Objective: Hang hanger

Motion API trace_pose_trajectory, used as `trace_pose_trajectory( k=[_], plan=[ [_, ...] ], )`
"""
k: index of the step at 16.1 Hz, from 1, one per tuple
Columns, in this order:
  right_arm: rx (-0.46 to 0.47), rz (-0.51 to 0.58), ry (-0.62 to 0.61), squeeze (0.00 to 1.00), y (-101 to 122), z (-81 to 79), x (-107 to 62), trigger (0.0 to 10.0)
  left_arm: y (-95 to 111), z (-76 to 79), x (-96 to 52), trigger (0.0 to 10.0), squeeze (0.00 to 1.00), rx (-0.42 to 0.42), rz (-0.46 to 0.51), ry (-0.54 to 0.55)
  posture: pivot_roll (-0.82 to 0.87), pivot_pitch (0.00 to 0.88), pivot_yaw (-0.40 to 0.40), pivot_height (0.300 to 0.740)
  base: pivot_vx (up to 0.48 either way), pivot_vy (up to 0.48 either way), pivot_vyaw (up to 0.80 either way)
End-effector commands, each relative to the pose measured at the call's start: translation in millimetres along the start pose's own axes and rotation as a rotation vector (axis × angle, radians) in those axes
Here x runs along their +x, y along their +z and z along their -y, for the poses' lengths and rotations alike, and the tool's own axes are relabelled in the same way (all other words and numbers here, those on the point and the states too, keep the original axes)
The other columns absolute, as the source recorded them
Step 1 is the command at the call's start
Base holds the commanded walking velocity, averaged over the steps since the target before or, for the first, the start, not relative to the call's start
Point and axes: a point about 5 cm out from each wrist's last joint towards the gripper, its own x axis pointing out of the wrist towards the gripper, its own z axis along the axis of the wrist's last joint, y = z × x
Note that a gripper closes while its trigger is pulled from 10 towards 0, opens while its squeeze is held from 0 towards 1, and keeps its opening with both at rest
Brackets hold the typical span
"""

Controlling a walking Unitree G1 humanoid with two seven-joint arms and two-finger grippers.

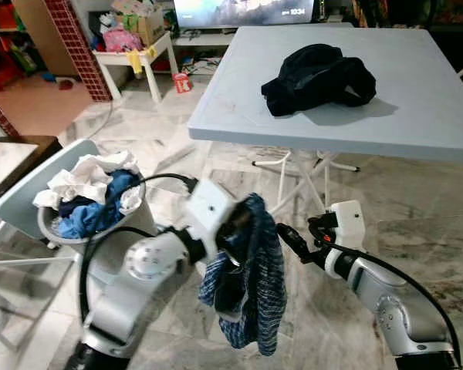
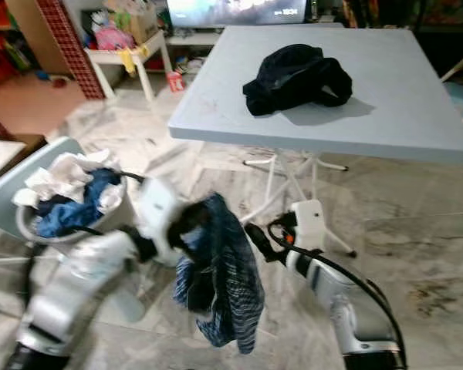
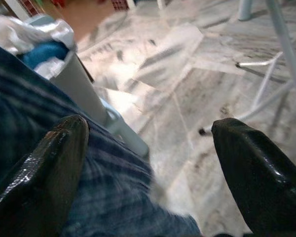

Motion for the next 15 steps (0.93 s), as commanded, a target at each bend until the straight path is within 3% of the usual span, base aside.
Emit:
trace_pose_trajectory(
  k=[1, 3, 4, 7, 10, 12, 15],
  plan=[
    [0.016, 0.031, -0.041, 0.00, -0.3, 4.2, -6.5, 10.0, 4.9, 3.4, 10.2, 10.0, 0.00, 0.021, 0.022, -0.012, -0.07, 0.033, 0.125, 0.740, 0.000, 0.000, 0.00],
    [0.065, 0.033, -0.118, 0.00, -8.7, 13.3, -15.0, 10.0, 7.9, 5.5, 28.6, 10.0, 0.00, 0.019, 0.058, -0.002, -0.09, 0.000, 0.102, 0.740, 0.000, 0.000, 0.00],
    [0.070, 0.030, -0.147, 0.00, -12.8, 17.2, -17.7, 10.0, 6.1, -0.9, 36.4, 10.0, 0.00, 0.027, 0.069, 0.035, -0.11, 0.000, 0.090, 0.740, 0.000, 0.000, 0.00],
    [0.094, 0.045, -0.193, 0.00, -17.2, 24.3, -20.8, 10.0, 0.5, -13.6, 39.3, 10.0, 0.00, 0.029, 0.062, 0.100, -0.10, 0.000, 0.076, 0.740, 0.000, 0.000, 0.00],
    [0.077, 0.031, -0.176, 0.00, -18.6, 17.2, -10.2, 10.0, 10.0, -20.7, 44.5, 10.0, 0.00, 0.040, 0.108, 0.152, -0.08, 0.000, 0.088, 0.740, 0.000, 0.000, 0.00],
    [0.067, 0.060, -0.158, 0.00, -9.6, 4.1, -5.2, 10.0, 18.4, -28.0, 58.4, 10.0, 0.00, 0.063, 0.160, 0.200, -0.13, 0.000, 0.094, 0.740, 0.000, 0.000, 0.00],
    [0.069, 0.062, -0.232, 0.00, -12.2, 11.1, -17.4, 10.0, 30.0, -40.0, 73.9, 10.0, 0.00, 0.067, 0.197, 0.277, -0.15, 0.000, 0.066, 0.740, 0.000, 0.000, 0.00]
  ],
)
